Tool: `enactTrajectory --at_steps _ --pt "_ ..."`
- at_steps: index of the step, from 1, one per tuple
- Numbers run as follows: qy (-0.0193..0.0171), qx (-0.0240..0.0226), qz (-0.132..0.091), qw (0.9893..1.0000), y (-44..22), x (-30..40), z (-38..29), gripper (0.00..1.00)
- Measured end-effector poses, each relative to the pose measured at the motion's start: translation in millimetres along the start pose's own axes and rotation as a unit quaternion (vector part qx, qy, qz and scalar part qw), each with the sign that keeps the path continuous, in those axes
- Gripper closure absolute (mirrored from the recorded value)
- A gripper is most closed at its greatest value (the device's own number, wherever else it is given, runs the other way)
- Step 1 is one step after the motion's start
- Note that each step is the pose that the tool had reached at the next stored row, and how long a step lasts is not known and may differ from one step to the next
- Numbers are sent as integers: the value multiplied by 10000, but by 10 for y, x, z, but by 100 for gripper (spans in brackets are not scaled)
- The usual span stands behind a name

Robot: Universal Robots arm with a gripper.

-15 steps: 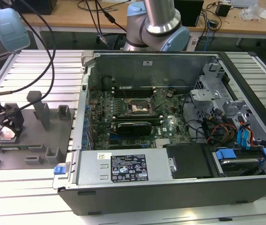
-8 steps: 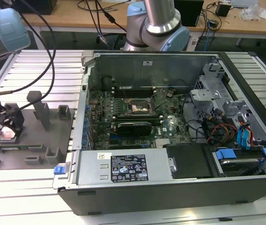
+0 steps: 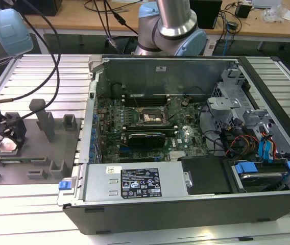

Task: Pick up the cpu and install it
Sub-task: 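Pick up the cpu and move it towards the insertion slot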

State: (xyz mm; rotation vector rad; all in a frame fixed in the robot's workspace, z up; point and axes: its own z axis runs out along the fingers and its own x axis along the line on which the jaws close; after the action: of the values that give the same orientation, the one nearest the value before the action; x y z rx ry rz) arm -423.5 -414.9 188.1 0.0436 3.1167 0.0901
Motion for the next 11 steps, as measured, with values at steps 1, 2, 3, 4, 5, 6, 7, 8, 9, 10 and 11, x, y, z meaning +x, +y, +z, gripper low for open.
enactTrajectory --at_steps 1,2,3,4,5,6,7,8,9,10,11 --pt "1 0 0 10000 0 1 -1 34" --pt "0 0 0 10000 0 1 -1 34" --pt "-1 0 0 10000 0 1 -2 34" --pt "-1 0 0 10000 0 1 -4 34" --pt "0 0 0 10000 0 0 -8 34" --pt "0 0 0 10000 1 0 -9 34" --pt "0 0 0 10000 0 0 -10 34" --pt "0 0 0 10000 0 0 -10 34" --pt "0 0 0 10000 0 0 -10 34" --pt "2 1 0 10000 0 1 -7 34" --pt "2 1 0 10000 0 1 -5 34"
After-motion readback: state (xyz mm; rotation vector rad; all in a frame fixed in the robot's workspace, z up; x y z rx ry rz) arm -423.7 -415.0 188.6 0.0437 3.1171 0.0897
